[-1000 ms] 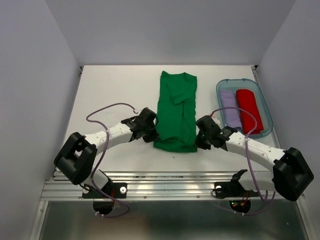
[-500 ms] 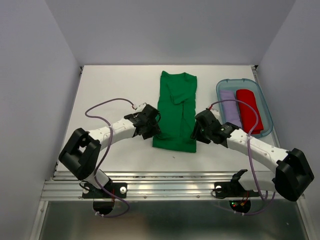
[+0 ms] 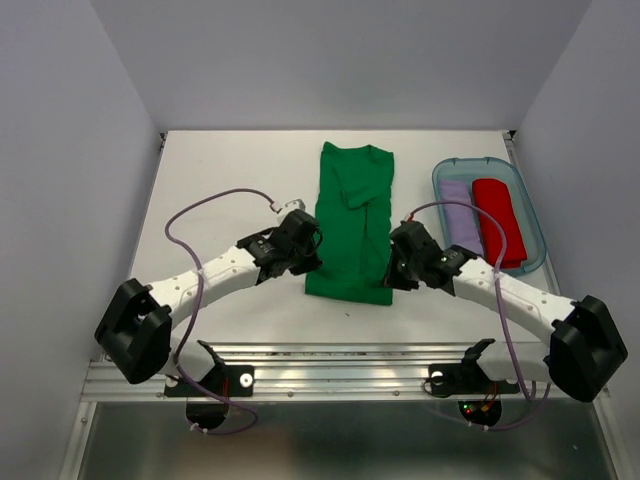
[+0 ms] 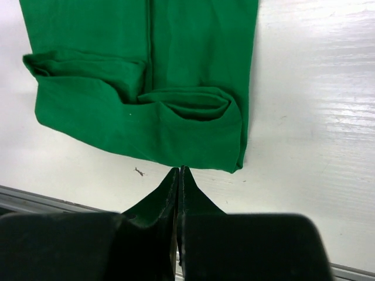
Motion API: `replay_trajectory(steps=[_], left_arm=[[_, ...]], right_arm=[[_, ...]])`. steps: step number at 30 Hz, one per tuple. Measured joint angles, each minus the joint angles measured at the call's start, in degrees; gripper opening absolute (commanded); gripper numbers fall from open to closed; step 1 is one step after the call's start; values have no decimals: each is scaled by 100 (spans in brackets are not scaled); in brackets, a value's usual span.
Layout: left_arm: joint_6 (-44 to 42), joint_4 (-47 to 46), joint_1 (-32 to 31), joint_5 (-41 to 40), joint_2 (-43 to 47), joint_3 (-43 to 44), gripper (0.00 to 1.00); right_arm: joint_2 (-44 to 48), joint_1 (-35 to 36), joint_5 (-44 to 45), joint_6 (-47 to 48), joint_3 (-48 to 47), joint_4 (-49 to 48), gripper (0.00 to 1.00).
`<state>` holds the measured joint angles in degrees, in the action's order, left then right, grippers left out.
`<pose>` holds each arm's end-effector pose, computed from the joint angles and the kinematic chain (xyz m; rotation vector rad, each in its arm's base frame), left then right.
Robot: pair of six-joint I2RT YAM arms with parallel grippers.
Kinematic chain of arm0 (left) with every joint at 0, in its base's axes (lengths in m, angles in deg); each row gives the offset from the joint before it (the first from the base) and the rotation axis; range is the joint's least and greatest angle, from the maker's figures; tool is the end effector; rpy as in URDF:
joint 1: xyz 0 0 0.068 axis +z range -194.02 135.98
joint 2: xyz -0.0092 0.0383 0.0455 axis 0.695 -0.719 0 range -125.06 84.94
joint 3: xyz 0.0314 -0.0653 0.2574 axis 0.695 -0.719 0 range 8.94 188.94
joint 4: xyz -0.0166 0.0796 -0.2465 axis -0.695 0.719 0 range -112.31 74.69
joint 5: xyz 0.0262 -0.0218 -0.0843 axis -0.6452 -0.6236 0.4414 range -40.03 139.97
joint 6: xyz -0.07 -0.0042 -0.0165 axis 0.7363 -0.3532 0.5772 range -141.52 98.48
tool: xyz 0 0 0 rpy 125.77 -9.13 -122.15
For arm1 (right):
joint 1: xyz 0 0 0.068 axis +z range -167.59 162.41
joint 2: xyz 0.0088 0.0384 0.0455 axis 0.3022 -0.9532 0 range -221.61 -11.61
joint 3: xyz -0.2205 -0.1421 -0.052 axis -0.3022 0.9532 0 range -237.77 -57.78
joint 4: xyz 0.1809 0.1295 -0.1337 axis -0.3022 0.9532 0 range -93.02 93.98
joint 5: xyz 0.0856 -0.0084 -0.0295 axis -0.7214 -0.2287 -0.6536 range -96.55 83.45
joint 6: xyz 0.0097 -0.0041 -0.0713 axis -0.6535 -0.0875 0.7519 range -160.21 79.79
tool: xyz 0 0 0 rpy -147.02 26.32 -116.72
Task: Roll the t-shirts
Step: Roll the T-shirt to the center of the board.
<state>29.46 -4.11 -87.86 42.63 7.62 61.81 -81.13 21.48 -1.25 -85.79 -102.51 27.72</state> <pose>0.2269 -0.2072 0.2294 -0.2176 2.4001 -0.6728 0.1982 0.1538 0.1983 0.1848 2.5932 0.4541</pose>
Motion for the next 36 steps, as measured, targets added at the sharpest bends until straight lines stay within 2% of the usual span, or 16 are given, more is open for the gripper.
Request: replay_trajectory(steps=[7, 12, 17, 27, 36], left_arm=[[-256, -426, -282, 686, -876, 0, 0], [-380, -505, -264, 610, -1320, 15, 0], [-555, -455, -219, 310, -1633, 79, 0], [-660, -518, -90, 234, -1670, -83, 0], [-658, -363, -79, 229, -1434, -83, 0]], right_arm=[[-688, 0, -297, 125, -2, -271, 1], [-1134, 2, -201, 192, -4, -426, 1], [-1305, 0, 260, 319, -4, -428, 1], [-1530, 0, 310, 636, -13, -463, 1], [-981, 0, -83, 678, -549, -334, 1]])
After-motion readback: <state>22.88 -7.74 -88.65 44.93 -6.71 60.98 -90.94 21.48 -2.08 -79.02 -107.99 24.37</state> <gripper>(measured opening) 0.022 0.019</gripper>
